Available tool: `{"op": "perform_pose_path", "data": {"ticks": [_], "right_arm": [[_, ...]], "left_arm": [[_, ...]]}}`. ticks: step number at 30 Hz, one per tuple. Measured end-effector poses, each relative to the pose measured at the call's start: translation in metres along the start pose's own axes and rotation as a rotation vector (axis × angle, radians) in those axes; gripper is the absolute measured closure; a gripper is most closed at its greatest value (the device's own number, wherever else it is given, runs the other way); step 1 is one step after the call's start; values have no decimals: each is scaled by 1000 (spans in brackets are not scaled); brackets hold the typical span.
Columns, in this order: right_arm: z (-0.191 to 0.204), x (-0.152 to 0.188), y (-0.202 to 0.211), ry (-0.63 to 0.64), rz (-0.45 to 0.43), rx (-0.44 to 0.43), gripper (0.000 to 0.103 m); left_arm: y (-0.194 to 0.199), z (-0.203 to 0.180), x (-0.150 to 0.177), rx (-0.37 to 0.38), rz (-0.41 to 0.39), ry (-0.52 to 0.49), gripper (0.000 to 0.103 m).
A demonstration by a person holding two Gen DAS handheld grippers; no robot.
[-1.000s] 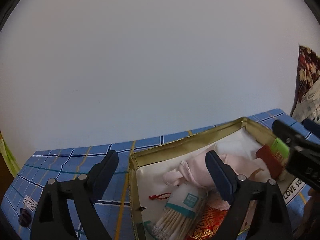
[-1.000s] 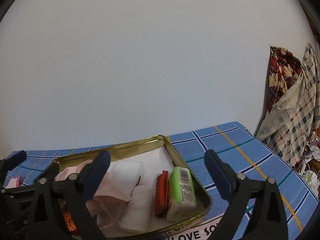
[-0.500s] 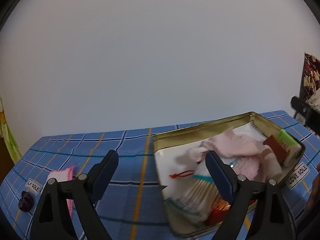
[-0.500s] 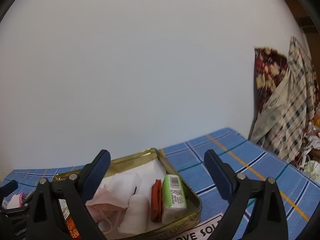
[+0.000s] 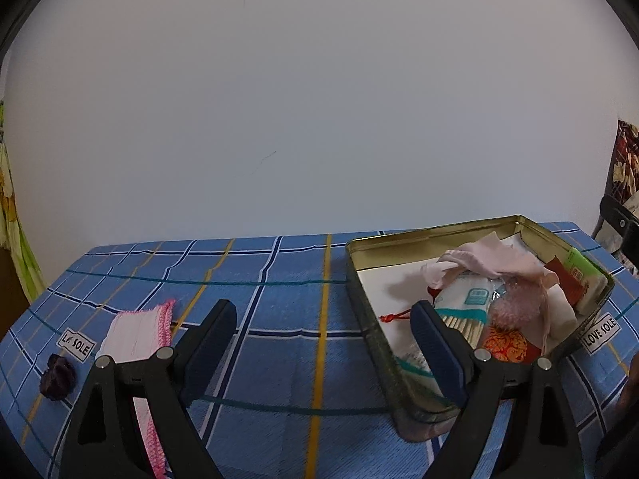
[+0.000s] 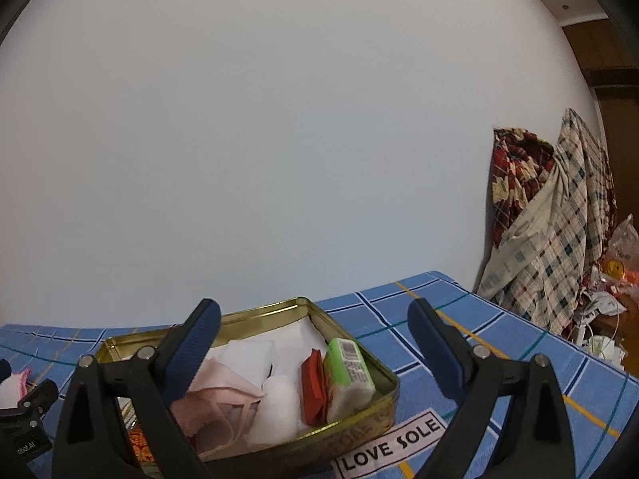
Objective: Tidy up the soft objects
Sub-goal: 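Withdraw both tools from the tin toward the white towel and scrunchie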
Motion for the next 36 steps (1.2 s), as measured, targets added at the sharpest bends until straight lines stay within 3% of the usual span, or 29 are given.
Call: {"op": "perform_pose_path", "data": {"ticks": [9, 16, 36], "right_arm": [[-1, 5, 19, -37, 7, 21, 6], [20, 10, 27, -3, 23, -19, 6], [137, 39, 37, 36, 97, -206, 6]], "left_arm": [[7, 17, 6, 14, 15, 15, 13], [4, 32, 8, 4, 22, 20, 13], [-3, 117, 13, -84, 14, 43, 13]]}}
Point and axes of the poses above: each gripper's, at about its wrist camera, not at the fingertips, and y roughly against the way its jaws point, z to its left, x to its underside, the point moved 6 cm from there along -y, roughly the way its jaws point, and after that the axes turned 1 degree about -x, right-handed, at the moved point
